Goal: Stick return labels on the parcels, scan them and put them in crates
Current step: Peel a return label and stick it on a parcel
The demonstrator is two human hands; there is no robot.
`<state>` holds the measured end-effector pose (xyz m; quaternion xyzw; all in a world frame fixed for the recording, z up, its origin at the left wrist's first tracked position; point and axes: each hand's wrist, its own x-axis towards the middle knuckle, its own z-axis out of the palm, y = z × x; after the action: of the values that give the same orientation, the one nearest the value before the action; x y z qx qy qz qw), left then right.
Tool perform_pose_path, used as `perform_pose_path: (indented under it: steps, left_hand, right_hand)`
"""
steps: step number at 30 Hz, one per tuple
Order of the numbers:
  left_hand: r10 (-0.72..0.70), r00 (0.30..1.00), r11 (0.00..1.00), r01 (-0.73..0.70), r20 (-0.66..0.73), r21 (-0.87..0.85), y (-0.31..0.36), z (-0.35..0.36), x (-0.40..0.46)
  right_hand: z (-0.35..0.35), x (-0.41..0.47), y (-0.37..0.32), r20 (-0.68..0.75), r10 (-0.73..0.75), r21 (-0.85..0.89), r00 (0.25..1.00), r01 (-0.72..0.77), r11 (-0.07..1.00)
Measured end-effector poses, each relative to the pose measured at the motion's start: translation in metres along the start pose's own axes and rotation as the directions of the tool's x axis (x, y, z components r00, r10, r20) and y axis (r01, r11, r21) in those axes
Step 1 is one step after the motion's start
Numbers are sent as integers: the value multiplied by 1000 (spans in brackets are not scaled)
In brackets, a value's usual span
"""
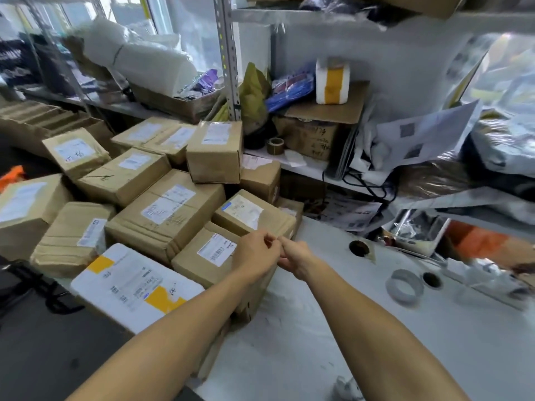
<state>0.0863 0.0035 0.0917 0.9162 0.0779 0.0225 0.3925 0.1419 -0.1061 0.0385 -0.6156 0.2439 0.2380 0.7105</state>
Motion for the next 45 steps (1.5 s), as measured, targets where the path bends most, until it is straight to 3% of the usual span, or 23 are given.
perform_pose_path:
  steps: [3, 9, 14, 17, 19, 25, 28, 30, 32, 35, 37, 41, 45]
  left_hand:
    - [-34, 999, 999, 33, -24, -37, 3, 8, -6]
    - [-79, 995, 992, 74, -53, -102, 16, 32, -21]
    - [-265, 962, 919, 234, -59, -319, 30, 73, -30]
    - [-355, 925, 769, 371, 136, -520, 44, 101, -38]
    - [-333, 900, 650, 434, 280, -623, 51, 121, -45]
    - [-245, 838, 548, 535, 487, -643, 65, 177, -74]
    - [-227, 809, 570, 562, 543, -600, 72, 187, -82]
    - [-217, 801, 621, 554, 558, -555, 71, 191, -84]
    - [-214, 802, 667, 537, 558, -517, 69, 194, -83]
    - [-217, 802, 700, 525, 556, -484, 64, 197, -81]
    - [-217, 808, 720, 512, 548, -469, 63, 198, -80]
    - [-198, 821, 765, 471, 535, -439, 60, 196, -79]
    - [-200, 826, 796, 451, 528, -404, 57, 192, -75]
  right_hand:
    - [-8, -4, -1, -18, -85, -7, 996, 85, 996]
    - [-55, -8, 15, -107, -115, 12, 988, 116, 993]
    - [-111, -37, 26, -100, -182, 70, 978, 190, 979]
    - [-147, -68, 35, -87, -227, 137, 970, 237, 962]
    - [-172, -88, 43, -104, -232, 158, 967, 247, 956]
    - [-238, -125, 78, -216, -182, 118, 959, 211, 970]
    - [-272, -135, 108, -415, -249, -142, 875, 208, 968]
    - [-292, -144, 135, -550, -272, -328, 790, 95, 940]
    - [-305, -148, 164, -543, -207, -425, 814, -54, 903]
    - [-310, -150, 194, -419, 29, -526, 907, -269, 807]
    - [-307, -149, 204, -354, 110, -514, 929, -292, 807]
    - [-293, -141, 211, -303, 107, -458, 947, -243, 855]
    - [-286, -146, 187, -358, 72, -241, 931, -167, 956]
